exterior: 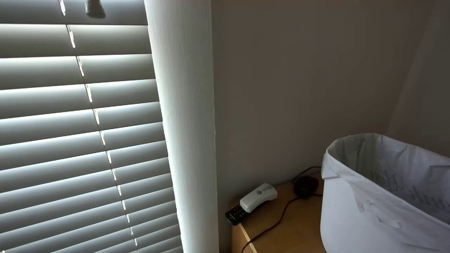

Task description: Put the white napkin in the bin

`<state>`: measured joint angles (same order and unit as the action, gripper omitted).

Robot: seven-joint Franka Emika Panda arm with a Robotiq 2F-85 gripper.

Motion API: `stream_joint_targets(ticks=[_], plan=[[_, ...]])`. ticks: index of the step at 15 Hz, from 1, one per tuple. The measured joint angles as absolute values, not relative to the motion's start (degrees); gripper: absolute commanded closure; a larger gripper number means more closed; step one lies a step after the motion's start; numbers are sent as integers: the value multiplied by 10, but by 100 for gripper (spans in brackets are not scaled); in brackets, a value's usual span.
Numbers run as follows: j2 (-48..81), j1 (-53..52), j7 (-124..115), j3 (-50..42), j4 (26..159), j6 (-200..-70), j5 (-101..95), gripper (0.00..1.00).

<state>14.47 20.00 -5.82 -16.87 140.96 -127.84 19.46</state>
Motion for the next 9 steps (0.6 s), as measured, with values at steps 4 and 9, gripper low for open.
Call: stream_joint_targets(ticks=[4, 9], plan=[[142, 202, -50, -169, 1409, -1278, 195, 100], [105, 204, -41, -179, 1417, -1278, 193, 100]])
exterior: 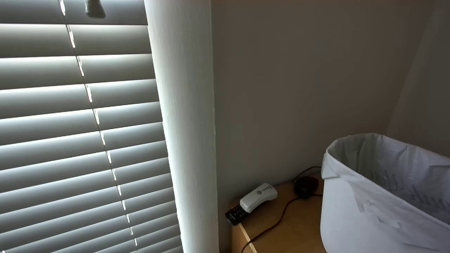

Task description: Put the white napkin in the bin

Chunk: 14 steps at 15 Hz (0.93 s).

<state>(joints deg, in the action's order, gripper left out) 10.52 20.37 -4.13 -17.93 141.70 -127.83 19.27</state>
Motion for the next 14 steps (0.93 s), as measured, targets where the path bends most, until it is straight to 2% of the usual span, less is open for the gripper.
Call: stream_joint_targets(ticks=[1, 2, 4, 10, 13, 14], plan=[[92, 204, -41, -182, 1421, -1278, 191, 99], [75, 204, -41, -186, 1426, -1278, 188, 74], [45, 204, -44, -191, 1434, -1279, 177, 68], [39, 202, -47, -191, 1441, -1285, 166, 22], [64, 202, -45, -190, 1440, -1297, 169, 1], [72, 202, -44, -189, 1439, -1301, 169, 0]])
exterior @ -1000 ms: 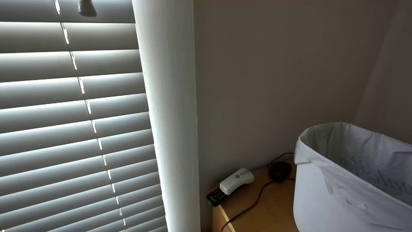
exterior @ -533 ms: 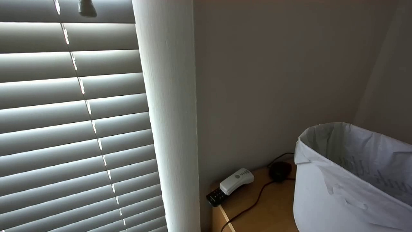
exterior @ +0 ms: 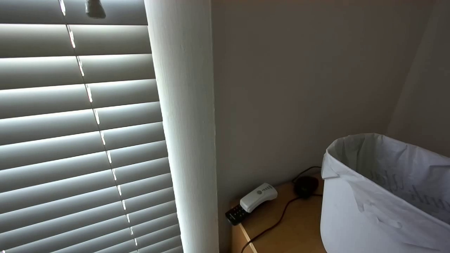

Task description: Put the white napkin in the bin

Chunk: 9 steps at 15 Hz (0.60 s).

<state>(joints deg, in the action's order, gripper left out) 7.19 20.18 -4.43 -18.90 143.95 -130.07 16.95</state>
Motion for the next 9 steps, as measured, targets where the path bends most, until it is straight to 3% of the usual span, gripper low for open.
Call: stream_joint_targets(ticks=[3, 4, 5, 6, 9], plan=[[96, 202, -43, -187, 1438, -1318, 171, 0], [103, 202, -43, -185, 1437, -1322, 171, 4], [111, 202, -43, -184, 1435, -1326, 171, 10], [117, 202, -43, -183, 1433, -1328, 172, 25], [135, 202, -42, -181, 1424, -1329, 171, 47]])
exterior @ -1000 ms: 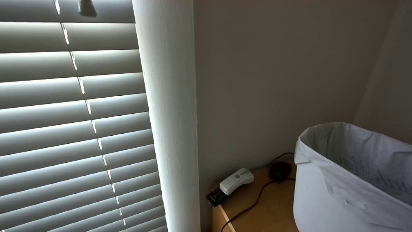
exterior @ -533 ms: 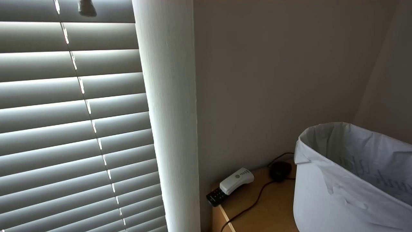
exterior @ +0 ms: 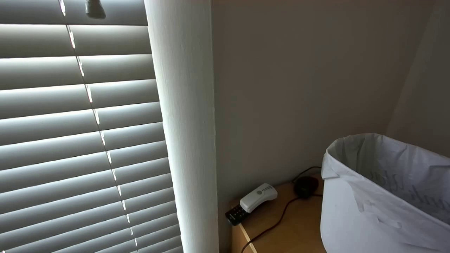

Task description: Put the white napkin in the bin

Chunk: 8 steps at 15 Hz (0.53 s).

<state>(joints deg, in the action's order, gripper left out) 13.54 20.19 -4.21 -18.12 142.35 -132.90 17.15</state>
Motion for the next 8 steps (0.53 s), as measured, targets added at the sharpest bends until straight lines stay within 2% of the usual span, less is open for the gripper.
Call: stream_joint_targets(ticks=[6, 7, 8], plan=[[159, 202, -37, -178, 1408, -1329, 172, 93], [162, 202, -34, -178, 1406, -1329, 173, 99], [164, 202, -33, -178, 1405, -1329, 173, 100]])
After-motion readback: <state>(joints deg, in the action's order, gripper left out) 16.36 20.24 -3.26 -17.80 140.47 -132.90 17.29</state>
